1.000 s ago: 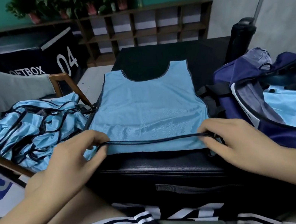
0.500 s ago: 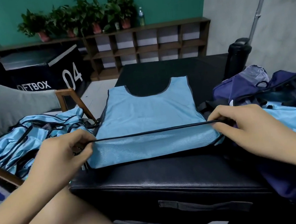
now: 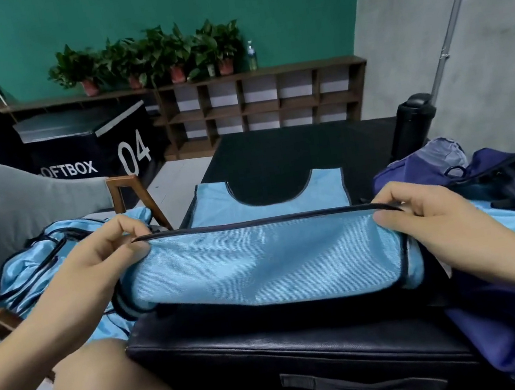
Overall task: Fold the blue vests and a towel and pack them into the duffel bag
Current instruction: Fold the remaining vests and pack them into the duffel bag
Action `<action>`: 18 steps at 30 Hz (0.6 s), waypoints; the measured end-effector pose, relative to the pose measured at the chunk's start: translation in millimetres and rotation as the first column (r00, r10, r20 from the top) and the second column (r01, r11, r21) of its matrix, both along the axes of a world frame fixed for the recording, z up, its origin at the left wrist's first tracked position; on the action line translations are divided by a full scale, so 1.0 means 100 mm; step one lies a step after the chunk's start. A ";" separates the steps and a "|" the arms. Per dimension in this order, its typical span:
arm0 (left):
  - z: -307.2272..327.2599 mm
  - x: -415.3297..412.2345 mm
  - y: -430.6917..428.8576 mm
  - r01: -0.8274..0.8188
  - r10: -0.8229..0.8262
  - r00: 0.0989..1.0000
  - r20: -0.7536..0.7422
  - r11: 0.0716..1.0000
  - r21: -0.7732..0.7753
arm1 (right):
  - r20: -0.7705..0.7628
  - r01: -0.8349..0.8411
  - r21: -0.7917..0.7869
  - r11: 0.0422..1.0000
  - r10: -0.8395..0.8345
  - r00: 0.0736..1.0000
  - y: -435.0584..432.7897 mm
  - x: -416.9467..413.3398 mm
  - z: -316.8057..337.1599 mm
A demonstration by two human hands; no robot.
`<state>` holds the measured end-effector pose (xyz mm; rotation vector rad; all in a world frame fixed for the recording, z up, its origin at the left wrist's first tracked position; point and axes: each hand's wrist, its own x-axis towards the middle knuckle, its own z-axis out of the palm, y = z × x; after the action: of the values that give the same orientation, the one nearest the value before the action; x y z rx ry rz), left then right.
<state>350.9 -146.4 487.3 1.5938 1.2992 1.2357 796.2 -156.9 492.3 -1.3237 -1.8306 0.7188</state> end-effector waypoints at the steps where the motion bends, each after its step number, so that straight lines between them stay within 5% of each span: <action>1: 0.01 0.01 0.02 0.002 -0.002 1.000 0.004 1.000 -0.013 | -0.004 0.018 0.002 1.000 -0.018 1.000 0.02 0.00 0.00; 9: -0.09 0.07 0.60 -0.065 0.064 0.980 -0.189 0.998 0.000 | 0.190 0.128 -0.017 0.992 -0.123 0.974 0.57 0.03 -0.06; 18: -0.35 0.09 1.86 -0.166 0.155 0.968 -0.199 0.985 -0.042 | 0.287 0.300 -0.005 0.954 -0.286 0.914 1.81 0.14 -0.08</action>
<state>360.0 39.3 452.2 1.6265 1.6007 1.1475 809.8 24.1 484.6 -1.7631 -1.7805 0.4307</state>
